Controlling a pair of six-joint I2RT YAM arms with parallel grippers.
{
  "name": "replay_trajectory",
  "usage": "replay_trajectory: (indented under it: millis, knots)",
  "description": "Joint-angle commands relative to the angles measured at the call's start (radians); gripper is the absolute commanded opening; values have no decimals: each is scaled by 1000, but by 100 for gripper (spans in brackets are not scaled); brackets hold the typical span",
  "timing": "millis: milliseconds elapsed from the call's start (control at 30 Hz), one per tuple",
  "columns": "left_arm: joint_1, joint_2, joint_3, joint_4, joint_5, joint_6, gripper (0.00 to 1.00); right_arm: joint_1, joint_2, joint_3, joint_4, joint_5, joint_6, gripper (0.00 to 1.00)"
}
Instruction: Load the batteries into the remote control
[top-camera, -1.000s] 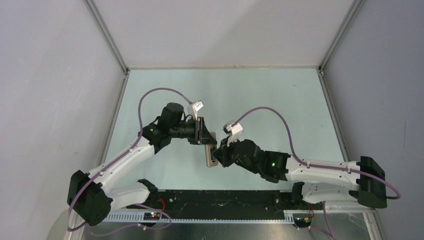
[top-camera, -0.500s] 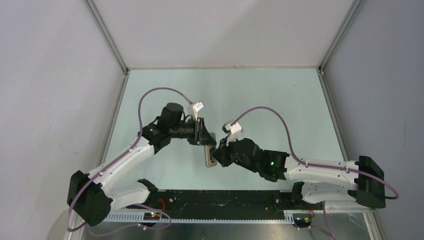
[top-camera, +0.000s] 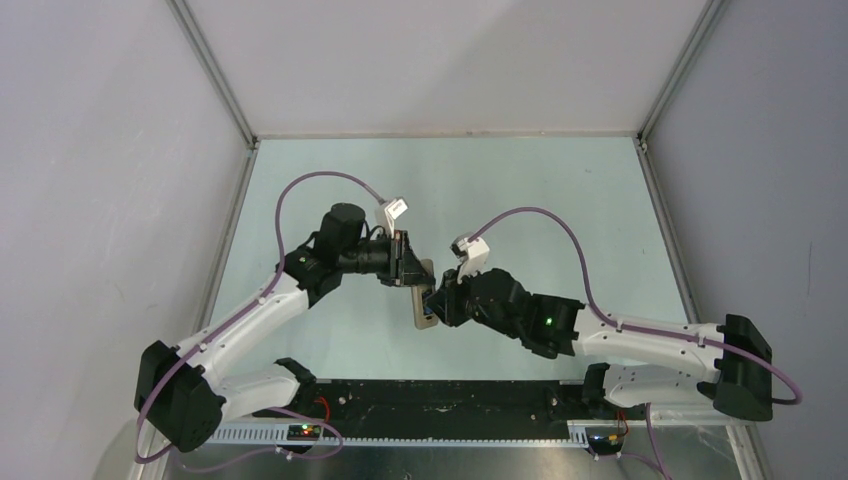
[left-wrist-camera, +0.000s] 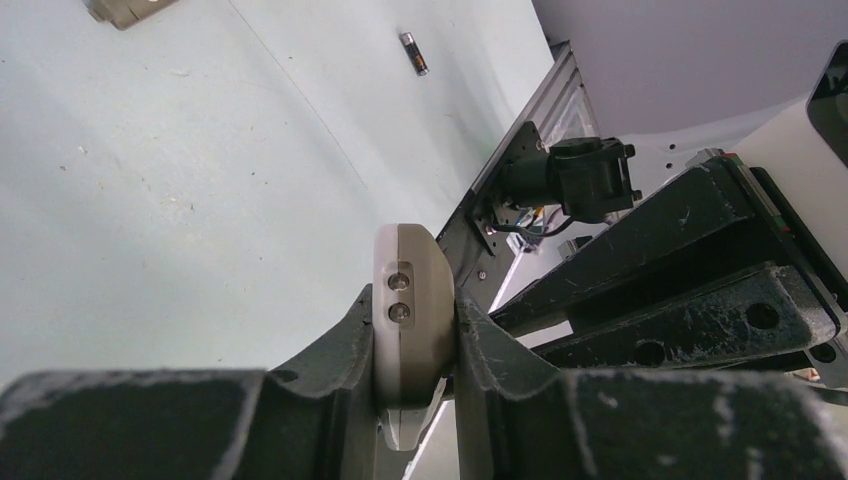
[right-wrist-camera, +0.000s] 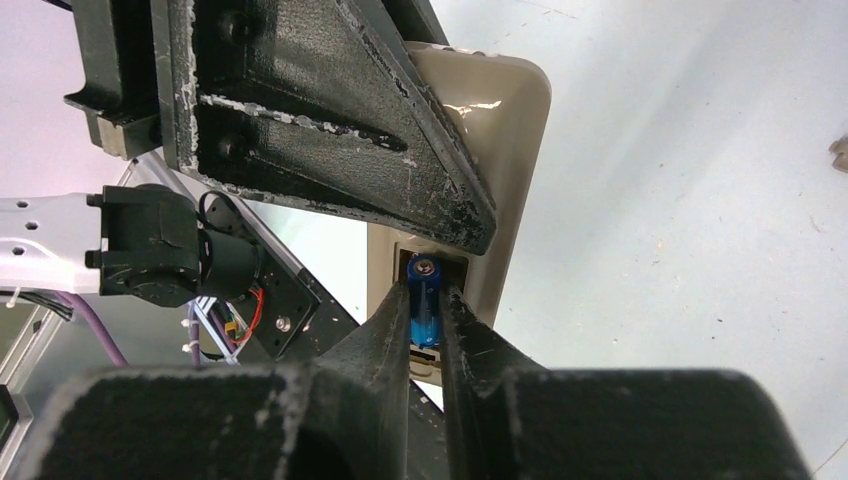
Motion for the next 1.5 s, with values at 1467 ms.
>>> replay_trajectory:
  millis: [1467]
  knots:
    - [43,77,43,11,128,-128,0,134,8,-4,-59,253,-118,27]
